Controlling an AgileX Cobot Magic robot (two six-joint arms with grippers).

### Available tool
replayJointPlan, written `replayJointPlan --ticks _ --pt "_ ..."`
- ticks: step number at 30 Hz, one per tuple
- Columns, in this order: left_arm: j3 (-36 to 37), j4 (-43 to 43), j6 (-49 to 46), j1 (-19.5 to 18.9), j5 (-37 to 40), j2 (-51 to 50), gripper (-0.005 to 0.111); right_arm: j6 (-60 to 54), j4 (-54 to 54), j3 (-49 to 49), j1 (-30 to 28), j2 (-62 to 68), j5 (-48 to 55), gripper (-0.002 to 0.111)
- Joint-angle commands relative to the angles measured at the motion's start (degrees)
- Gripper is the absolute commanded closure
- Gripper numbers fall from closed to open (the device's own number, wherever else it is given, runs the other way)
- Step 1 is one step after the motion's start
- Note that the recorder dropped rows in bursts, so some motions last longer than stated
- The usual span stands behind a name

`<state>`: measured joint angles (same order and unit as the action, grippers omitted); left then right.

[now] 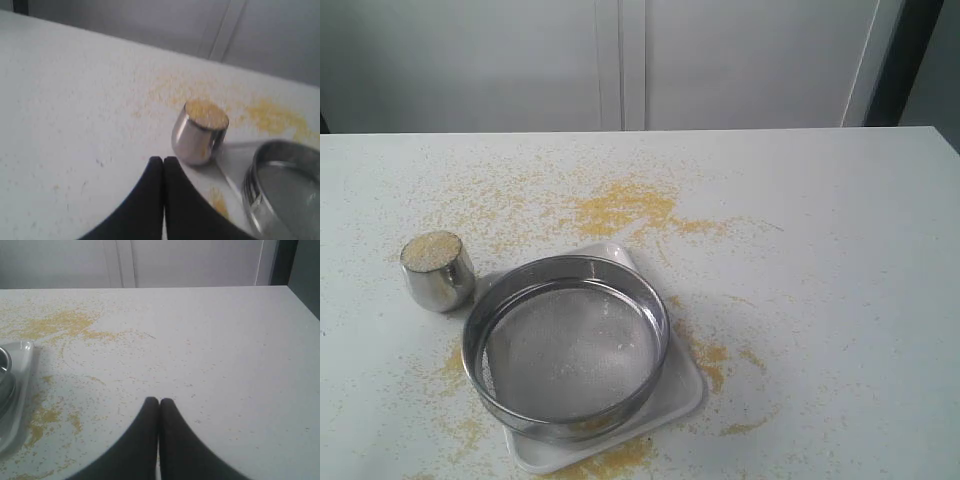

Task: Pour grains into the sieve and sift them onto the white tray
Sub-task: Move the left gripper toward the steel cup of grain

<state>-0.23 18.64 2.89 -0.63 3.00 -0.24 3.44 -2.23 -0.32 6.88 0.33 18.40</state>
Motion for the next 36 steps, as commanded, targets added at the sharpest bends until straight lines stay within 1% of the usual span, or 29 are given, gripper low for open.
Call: replayJointPlan --ticks 1,3,7,8,12,14,16,19,22,25,28,31,34,36 --pt "0.2 3.9 0.3 -0.1 -10.9 0.2 0.107 0.3 0.5 0.3 0.1 -0.3 -0.5 0.108" --pt "0.2 3.9 0.3 -0.1 -14.0 0.2 0.107 0.3 0.5 0.3 0.1 -0.3 -0.5 0.108" --pt "0.2 3.7 0.3 -0.1 -16.8 0.2 0.107 0.3 0.5 0.3 0.1 -0.3 -0.5 0.108" --pt "0.2 3.7 0.3 -0.1 -18.6 0.2 0.107 0.3 0.5 0.3 0.1 -0.3 -0.5 0.108" --pt "0.2 3.2 5.0 -0.1 -25.5 0.2 0.107 0.3 0.5 0.3 0.1 -0.3 -0.5 0.108" --pt "-0.1 1.1 5.0 -0.1 -26.5 0.2 0.107 0.3 0.5 0.3 0.1 -0.3 -0.5 0.108" --pt "-2.2 -1.5 4.6 -0.1 -24.8 0.0 0.107 0.3 0.5 0.3 0.1 -0.3 -0.5 0.108" --pt "-6.4 -3.2 4.6 -0.1 -21.8 -3.5 0.107 0.3 0.5 0.3 0.1 -0.3 -0.5 0.108" --pt "-10.3 -3.2 2.0 -0.1 -19.9 -8.7 0.107 0.3 0.5 0.3 0.1 -0.3 -0.5 0.108" --pt "-13.5 -3.3 0.1 -0.1 -21.0 -14.7 0.107 0.3 0.5 0.3 0.1 -0.3 -0.5 0.108" --pt "-16.0 -7.5 -0.5 -0.1 -24.8 -19.9 0.107 0.3 0.5 0.3 0.1 -0.3 -0.5 0.108" --pt "-18.6 -11.5 0.7 -0.1 -25.7 -24.9 0.107 0.3 0.5 0.3 0.1 -0.3 -0.5 0.108" --pt "-20.4 -15.9 6.4 -0.1 -26.5 -30.0 0.107 0.3 0.5 0.3 0.1 -0.3 -0.5 0.108" --pt "-20.6 -20.9 10.5 -0.1 -30.1 -34.1 0.107 0.3 0.5 0.3 0.1 -0.3 -0.5 0.108"
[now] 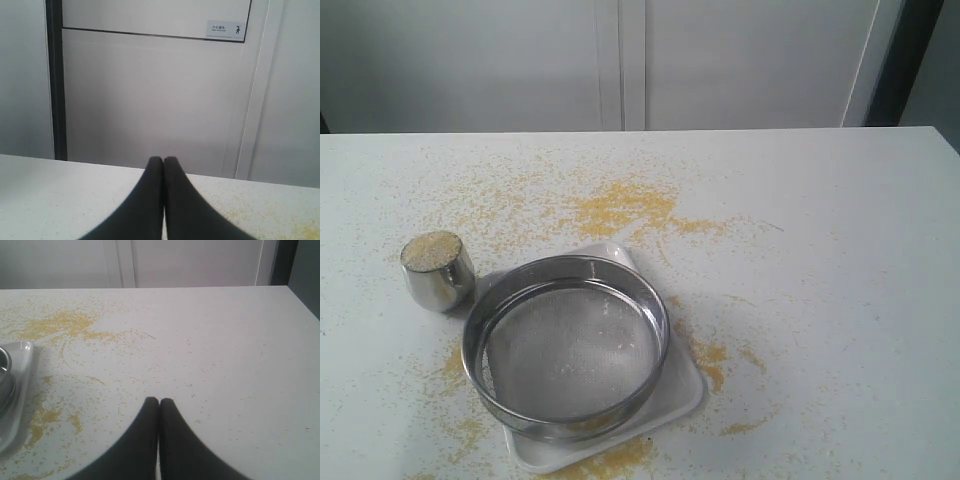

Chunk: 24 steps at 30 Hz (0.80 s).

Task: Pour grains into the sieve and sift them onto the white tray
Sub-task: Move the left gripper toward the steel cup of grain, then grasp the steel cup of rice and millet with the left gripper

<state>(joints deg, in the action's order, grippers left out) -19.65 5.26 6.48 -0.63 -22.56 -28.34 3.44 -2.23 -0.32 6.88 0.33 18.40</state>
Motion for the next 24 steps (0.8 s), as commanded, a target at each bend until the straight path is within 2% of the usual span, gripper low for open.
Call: replayJointPlan --ticks 1,3,4,7,9,11,14,15,24 --pt "-1.1 -10.4 8.8 -0.1 -6.8 -7.4 0.107 0.3 0.5 0.3 0.1 -0.3 -0.5 0.108" --pt "-1.1 -18.6 13.8 0.0 -11.6 -11.1 0.107 0.3 0.4 0.3 0.1 -0.3 -0.5 0.108" --pt "-1.1 -26.0 18.4 0.0 -16.1 -14.4 0.107 0.3 0.4 0.3 0.1 -0.3 -0.5 0.108" --pt "-1.1 -33.0 20.7 0.0 -24.2 -21.2 0.107 0.3 0.4 0.3 0.1 -0.3 -0.5 0.108" --pt "-1.1 -34.9 20.3 0.0 -30.5 -25.8 0.097 0.3 0.4 0.3 0.1 -0.3 -0.5 0.108" --pt "-1.1 -35.8 18.8 0.0 -36.2 -29.9 0.067 0.3 0.4 0.3 0.1 -0.3 -0.5 0.108" --pt "-2.4 -35.3 19.4 0.0 -37.2 -35.2 0.011 0.3 0.4 0.3 0.1 -0.3 -0.5 0.108" --pt "-3.2 -35.3 19.9 0.0 -37.1 -37.0 0.001 0.3 0.4 0.3 0.1 -0.3 -0.5 0.108" --pt "-5.1 -36.2 22.5 0.3 -39.3 -48.5 0.002 0.3 0.6 0.3 0.1 -0.3 -0.5 0.108"
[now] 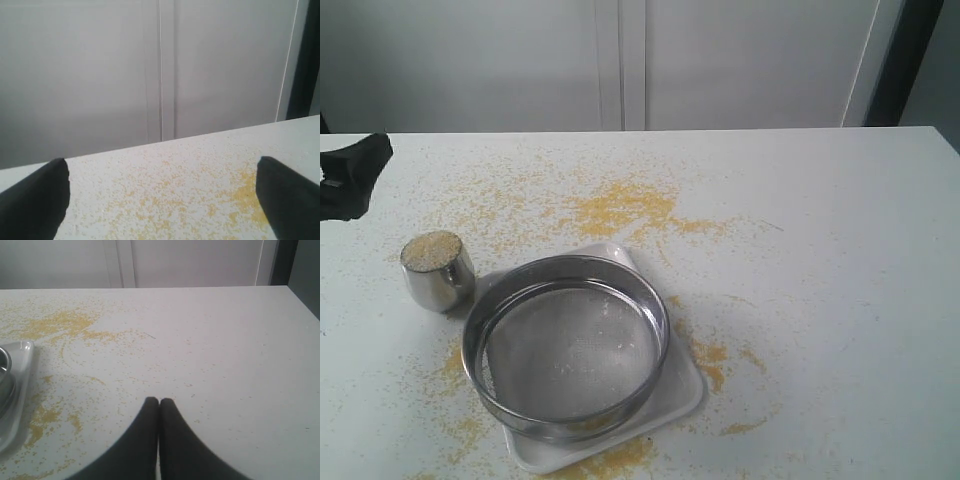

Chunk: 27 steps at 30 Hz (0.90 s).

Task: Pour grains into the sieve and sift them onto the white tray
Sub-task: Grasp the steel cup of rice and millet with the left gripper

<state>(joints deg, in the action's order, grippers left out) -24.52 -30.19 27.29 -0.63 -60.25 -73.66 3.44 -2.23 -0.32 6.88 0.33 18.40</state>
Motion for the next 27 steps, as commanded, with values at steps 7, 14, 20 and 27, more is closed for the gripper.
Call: replayJointPlan --ticks 7,14,20,27 --pt "-2.2 -7.1 -1.4 0.3 -4.8 -11.8 0.002 0.3 0.6 0.3 0.1 -0.3 -0.5 0.108" --pt "-5.7 -7.9 -1.4 0.3 -6.1 -19.4 0.002 0.3 0.4 0.3 0.1 -0.3 -0.5 0.108" --pt "-7.7 -7.9 -3.9 3.5 -6.0 -24.0 0.002 0.3 0.4 0.3 0.1 -0.3 -0.5 0.108" --pt "-8.9 -3.6 -7.1 5.4 -3.4 -27.8 0.002 0.3 0.4 0.3 0.1 -0.3 -0.5 0.108"
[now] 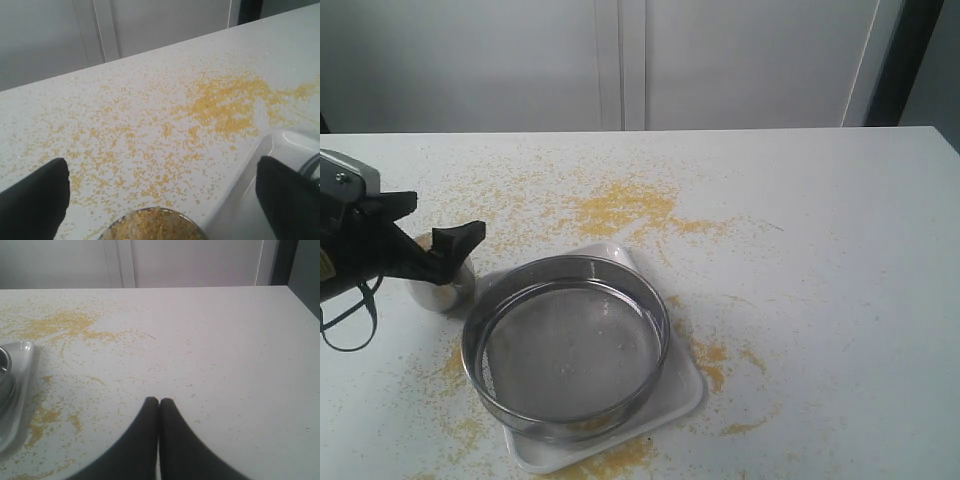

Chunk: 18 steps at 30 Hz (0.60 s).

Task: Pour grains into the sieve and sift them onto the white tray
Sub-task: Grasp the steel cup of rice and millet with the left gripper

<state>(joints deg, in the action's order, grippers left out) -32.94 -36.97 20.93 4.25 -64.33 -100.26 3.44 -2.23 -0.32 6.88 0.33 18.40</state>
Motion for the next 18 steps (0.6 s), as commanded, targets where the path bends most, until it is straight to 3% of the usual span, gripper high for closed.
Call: replayJointPlan --ticks 1,18 --pt "-0.4 4.3 -0.7 0.5 0.6 -1.7 0.002 0.3 0.4 0.3 0.1 -0.3 -0.5 0.108" --pt "-0.5 3.3 1.6 0.5 -0.5 -8.5 0.002 0.3 0.4 0.3 0.1 -0.3 -0.5 0.108"
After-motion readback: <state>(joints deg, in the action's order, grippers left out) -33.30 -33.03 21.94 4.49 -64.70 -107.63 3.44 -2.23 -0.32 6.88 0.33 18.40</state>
